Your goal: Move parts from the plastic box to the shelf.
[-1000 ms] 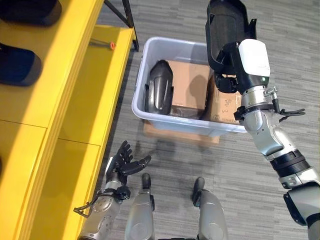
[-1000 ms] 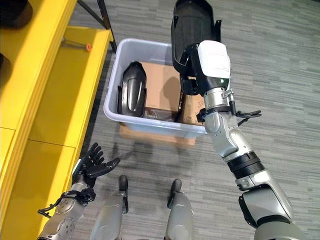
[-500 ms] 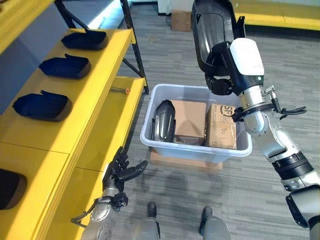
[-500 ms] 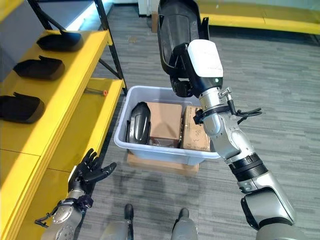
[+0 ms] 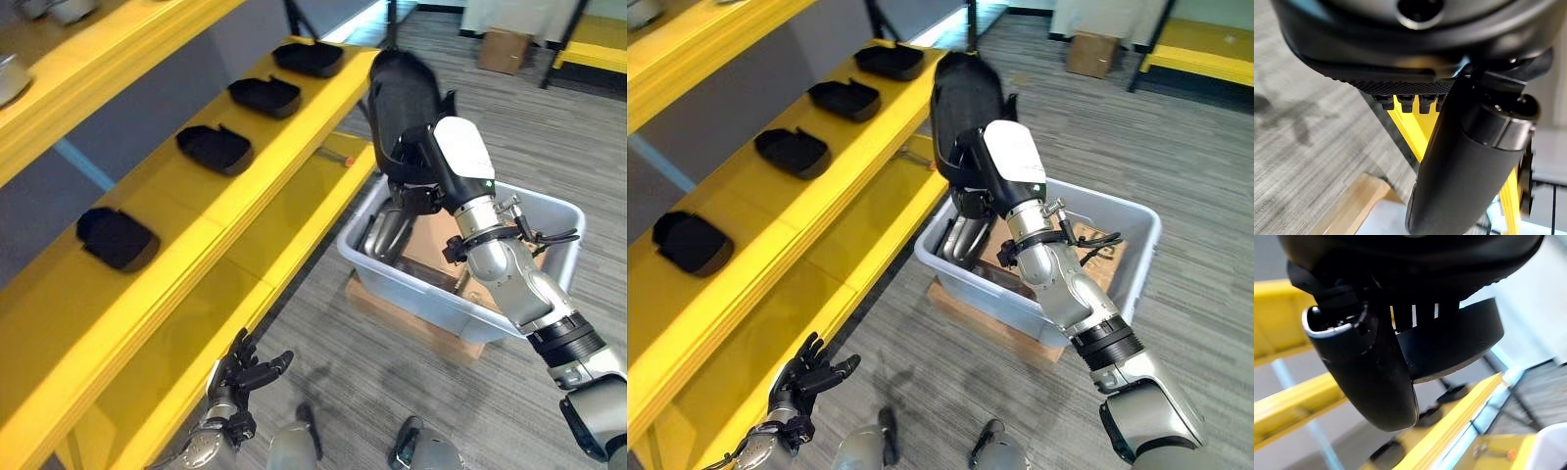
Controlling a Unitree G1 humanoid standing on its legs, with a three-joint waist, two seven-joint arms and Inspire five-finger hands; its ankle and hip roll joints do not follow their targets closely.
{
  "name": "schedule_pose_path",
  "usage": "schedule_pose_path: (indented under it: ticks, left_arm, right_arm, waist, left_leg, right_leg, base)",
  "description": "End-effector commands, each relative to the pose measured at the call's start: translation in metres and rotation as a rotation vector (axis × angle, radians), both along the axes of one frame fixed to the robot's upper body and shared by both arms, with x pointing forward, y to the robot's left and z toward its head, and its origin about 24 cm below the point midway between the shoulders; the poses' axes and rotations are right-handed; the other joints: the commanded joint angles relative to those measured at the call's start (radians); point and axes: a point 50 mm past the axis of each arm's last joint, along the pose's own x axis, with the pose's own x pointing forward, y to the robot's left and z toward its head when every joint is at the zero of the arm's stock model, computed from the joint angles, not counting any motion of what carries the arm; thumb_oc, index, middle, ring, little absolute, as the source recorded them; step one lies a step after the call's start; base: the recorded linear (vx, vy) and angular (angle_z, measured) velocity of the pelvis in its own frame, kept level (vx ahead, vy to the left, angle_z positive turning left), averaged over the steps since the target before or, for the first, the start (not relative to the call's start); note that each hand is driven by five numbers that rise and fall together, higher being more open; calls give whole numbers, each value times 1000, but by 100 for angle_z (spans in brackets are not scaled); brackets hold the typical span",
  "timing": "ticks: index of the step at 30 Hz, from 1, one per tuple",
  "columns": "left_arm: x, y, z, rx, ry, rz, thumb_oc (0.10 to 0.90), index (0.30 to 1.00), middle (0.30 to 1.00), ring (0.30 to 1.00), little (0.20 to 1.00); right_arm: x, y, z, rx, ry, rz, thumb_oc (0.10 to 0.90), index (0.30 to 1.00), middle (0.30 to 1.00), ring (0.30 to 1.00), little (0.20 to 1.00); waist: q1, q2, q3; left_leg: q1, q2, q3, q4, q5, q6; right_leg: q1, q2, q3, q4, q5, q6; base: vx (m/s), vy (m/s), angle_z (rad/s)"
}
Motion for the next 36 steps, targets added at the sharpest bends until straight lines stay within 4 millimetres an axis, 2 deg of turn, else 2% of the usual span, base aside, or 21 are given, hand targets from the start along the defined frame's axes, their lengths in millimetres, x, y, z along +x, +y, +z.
schedule_pose_path:
  ticks: [1, 2, 3, 4, 7, 8, 10, 11, 16, 20, 29, 30, 31, 32, 33, 35, 36]
  left_arm:
    - [32, 6, 56, 52, -288, -68, 900, 1000, 1000, 1000, 1000]
    - [32, 6, 56, 52, -288, -69, 900, 1000, 1000, 1000, 1000]
    - [32, 4, 55, 61, -287, -94, 900, 1000, 1000, 1000, 1000]
    - [32, 5, 56, 65, -288, -95, 900, 1000, 1000, 1000, 1000]
    - [35, 8, 60, 93, -302, -105, 900, 1000, 1000, 1000, 1000]
    - [36, 9, 62, 102, -309, -114, 900, 1000, 1000, 1000, 1000]
    - [35, 10, 61, 111, -306, -107, 900, 1000, 1000, 1000, 1000]
    - [35, 10, 60, 110, -301, -99, 900, 1000, 1000, 1000, 1000]
    - [34, 13, 60, 128, -300, -95, 900, 1000, 1000, 1000, 1000]
    - [31, 14, 58, 131, -292, -86, 900, 1000, 1000, 1000, 1000]
    - [31, 17, 62, 147, -304, -80, 900, 1000, 1000, 1000, 1000]
    - [31, 19, 62, 162, -303, -78, 900, 1000, 1000, 1000, 1000]
    - [31, 21, 63, 169, -308, -76, 900, 1000, 1000, 1000, 1000]
    - [33, 23, 64, 178, -310, -72, 900, 1000, 1000, 1000, 1000]
    - [36, 24, 66, 194, -319, -73, 900, 1000, 1000, 1000, 1000]
    - [36, 24, 66, 194, -319, -73, 900, 1000, 1000, 1000, 1000]
    - [38, 26, 67, 203, -322, -65, 900, 1000, 1000, 1000, 1000]
  right_arm:
    - [-21, 13, 83, 70, -378, 101, 400, 300, 300, 300, 300]
    - [-22, 13, 83, 70, -379, 100, 400, 300, 300, 300, 300]
    - [-24, 5, 79, 77, -377, 75, 400, 300, 300, 300, 300]
    - [-25, 2, 79, 77, -375, 61, 400, 300, 300, 300, 300]
    - [-26, -3, 78, 92, -379, 40, 400, 300, 300, 300, 300]
    - [-25, -4, 78, 98, -378, 32, 400, 300, 300, 300, 300]
    - [-23, -2, 72, 120, -351, 35, 400, 300, 300, 300, 300]
    - [-20, -1, 64, 136, -326, 25, 400, 300, 300, 300, 300]
    - [-18, 4, 55, 138, -300, 31, 400, 300, 300, 300, 300]
    - [-15, 13, 48, 145, -262, 53, 400, 300, 300, 300, 300]
    - [-12, 22, 47, 163, -253, 69, 400, 300, 300, 300, 300]
    - [-12, 25, 48, 163, -251, 77, 400, 300, 300, 300, 300]
    - [-12, 26, 48, 161, -251, 77, 400, 300, 300, 300, 300]
    - [-11, 26, 48, 159, -246, 77, 400, 300, 300, 300, 300]
    - [-11, 21, 47, 150, -244, 62, 400, 300, 300, 300, 300]
    - [-11, 21, 48, 150, -244, 62, 400, 300, 300, 300, 300]
    - [-13, 17, 49, 120, -249, 61, 400, 300, 300, 300, 300]
  waist:
    - [-58, -24, -68]
    - [-59, -26, -69]
    - [-62, -22, -68]
    - [-57, -25, -62]
    - [-47, -34, -35]
    - [-43, -40, -31]
    - [-32, -47, -28]
    - [-23, -60, -34]
    - [-5, -90, -61]
    - [32, -133, -91]
    - [69, -163, -110]
    - [79, -163, -119]
    - [80, -164, -119]
    - [78, -165, -117]
    - [70, -171, -111]
    - [71, -172, -112]
    - [32, -155, -120]
  left_leg:
    - [33, 27, -27, -118, 15, -63]
    - [33, 23, -27, -119, 13, -60]
    - [11, -9, 0, -136, -66, -52]
    - [-8, -22, -11, -115, -86, -48]
    - [-51, -34, -27, -57, -103, -49]
    - [-50, -44, -26, -56, -123, -45]
    - [-45, -69, -38, -52, -146, -35]
    - [-47, -88, -41, -48, -156, -27]
    - [-49, -122, -58, -64, -165, -14]
    - [-51, -159, -77, -64, -186, 8]
    - [-102, -224, -109, 64, -265, 44]
    - [-118, -250, -114, 99, -289, 59]
    - [-122, -258, -118, 108, -296, 66]
    - [-128, -268, -126, 125, -306, 73]
    - [-151, -293, -130, 134, -289, 89]
    - [-153, -295, -129, 133, -288, 90]
    - [-129, -324, -174, 69, -265, 110]
  right_leg:
    - [2, -62, 25, -41, 48, 173]
    - [0, -68, 26, -37, 48, 176]
    - [0, -116, 19, -32, 80, 204]
    - [-2, -140, 22, -25, 94, 212]
    - [2, -179, 14, -19, 120, 224]
    - [8, -198, 6, -21, 138, 240]
    - [21, -210, 7, -48, 167, 251]
    - [45, -222, -5, -75, 191, 264]
    - [71, -232, -29, -131, 241, 288]
    - [104, -232, -49, -199, 305, 305]
    - [155, -264, -51, -252, 388, 320]
    - [165, -283, -39, -247, 396, 320]
    - [166, -284, -25, -242, 401, 319]
    - [161, -282, 11, -238, 398, 315]
    - [150, -278, 67, -245, 429, 301]
    - [146, -281, 69, -244, 430, 301]
    - [112, -184, 279, -235, 413, 275]
  base:
    - [-90, 233, 83]
    - [-75, 326, 87]
    - [-18, 259, 78]
    - [-23, 257, 74]
    - [-76, 175, 48]
    - [-83, 222, 14]
    - [-35, 244, 28]
    - [-14, 177, 20]
    - [0, 105, 17]
    - [5, 107, 13]
    - [5, 118, 13]
    - [25, 208, 27]
    - [36, 260, 31]
    - [-17, 186, 26]
    - [-32, 148, 33]
    - [24, 118, 42]
    - [84, 139, 54]
